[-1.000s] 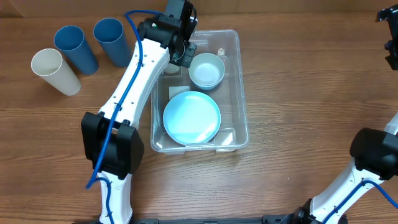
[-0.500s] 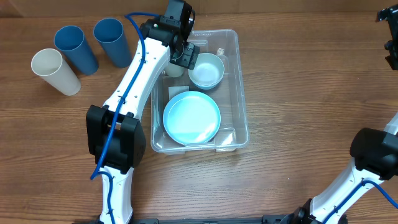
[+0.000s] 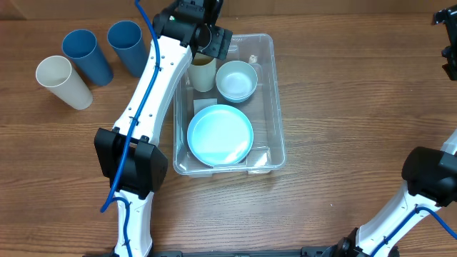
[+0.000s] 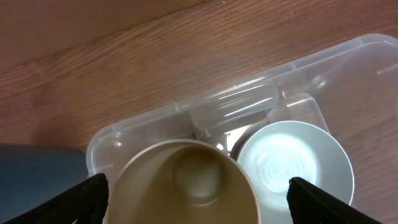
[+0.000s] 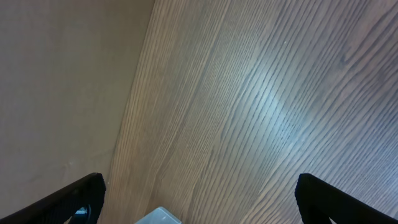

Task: Pack container
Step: 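Move the left gripper back to the second cream cup and grasp it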

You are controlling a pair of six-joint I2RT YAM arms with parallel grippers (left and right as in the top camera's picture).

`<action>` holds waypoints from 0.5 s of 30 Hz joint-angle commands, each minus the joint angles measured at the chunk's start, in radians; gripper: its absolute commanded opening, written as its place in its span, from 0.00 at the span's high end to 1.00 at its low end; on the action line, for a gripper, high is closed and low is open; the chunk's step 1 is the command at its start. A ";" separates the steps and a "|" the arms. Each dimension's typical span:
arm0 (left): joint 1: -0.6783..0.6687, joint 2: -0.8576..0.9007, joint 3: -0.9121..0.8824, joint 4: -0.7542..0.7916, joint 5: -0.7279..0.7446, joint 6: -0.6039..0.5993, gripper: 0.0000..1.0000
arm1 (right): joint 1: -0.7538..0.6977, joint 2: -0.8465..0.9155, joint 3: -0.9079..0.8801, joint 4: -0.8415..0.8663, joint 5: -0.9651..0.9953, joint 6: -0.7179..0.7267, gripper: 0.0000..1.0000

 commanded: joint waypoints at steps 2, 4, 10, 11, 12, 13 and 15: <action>0.032 -0.002 0.102 -0.060 -0.006 -0.083 0.08 | -0.002 -0.008 0.012 0.002 0.005 0.004 0.00; 0.059 -0.013 0.175 -0.108 0.006 -0.105 0.08 | -0.002 -0.008 0.012 0.002 0.005 0.004 0.00; 0.169 -0.040 0.318 -0.320 -0.035 -0.235 0.00 | -0.002 -0.008 0.012 0.002 0.005 0.004 0.00; 0.206 -0.041 0.318 -0.375 -0.035 -0.291 0.00 | -0.002 -0.008 0.012 0.002 0.005 0.004 0.00; 0.253 -0.041 0.318 -0.441 -0.035 -0.339 0.00 | -0.002 -0.008 0.012 0.002 0.005 0.004 0.00; 0.286 -0.041 0.318 -0.480 -0.035 -0.364 0.00 | -0.002 -0.008 0.012 0.002 0.005 0.004 0.00; 0.356 -0.041 0.318 -0.550 -0.034 -0.390 0.00 | -0.002 -0.008 0.012 0.002 0.005 0.004 0.00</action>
